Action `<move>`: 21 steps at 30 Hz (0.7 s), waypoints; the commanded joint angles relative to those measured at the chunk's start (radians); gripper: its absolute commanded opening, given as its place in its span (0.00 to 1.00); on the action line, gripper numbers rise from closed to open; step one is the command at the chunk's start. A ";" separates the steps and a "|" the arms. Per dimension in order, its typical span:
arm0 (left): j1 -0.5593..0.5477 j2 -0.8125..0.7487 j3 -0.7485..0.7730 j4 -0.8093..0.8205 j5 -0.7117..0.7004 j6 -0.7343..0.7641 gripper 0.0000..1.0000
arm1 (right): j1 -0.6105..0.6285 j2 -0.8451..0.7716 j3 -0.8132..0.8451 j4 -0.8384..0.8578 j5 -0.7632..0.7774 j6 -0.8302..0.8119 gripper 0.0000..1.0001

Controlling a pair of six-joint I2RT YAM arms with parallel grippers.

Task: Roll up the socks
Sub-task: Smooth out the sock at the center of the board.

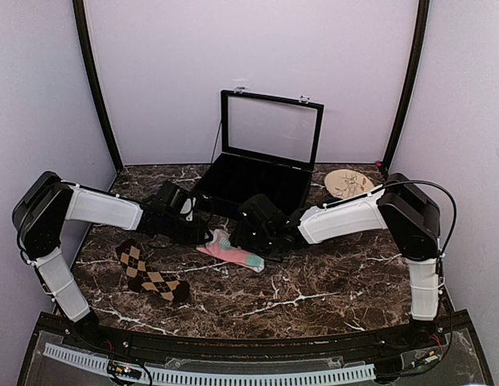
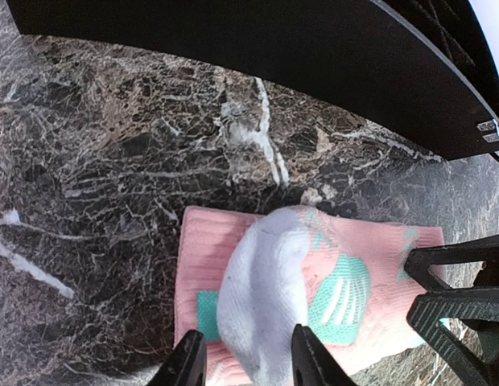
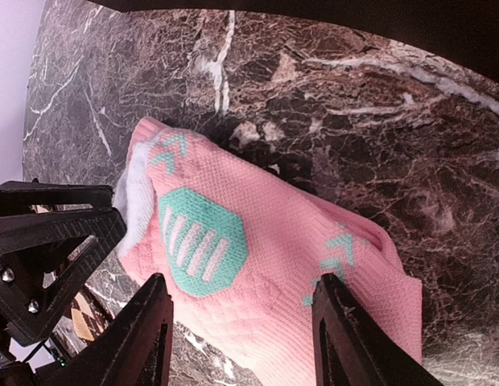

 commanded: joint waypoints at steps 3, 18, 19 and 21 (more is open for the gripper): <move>-0.003 0.015 0.020 -0.018 0.007 -0.013 0.36 | 0.011 0.017 -0.003 0.034 -0.010 -0.007 0.55; 0.023 0.039 -0.026 0.062 0.061 -0.071 0.27 | 0.011 0.017 -0.016 0.036 -0.011 -0.004 0.55; 0.027 0.037 -0.036 0.074 0.068 -0.077 0.25 | 0.011 0.017 -0.017 0.037 -0.011 -0.004 0.55; 0.039 0.027 -0.061 0.108 0.083 -0.089 0.19 | 0.011 0.018 -0.019 0.037 -0.012 -0.001 0.55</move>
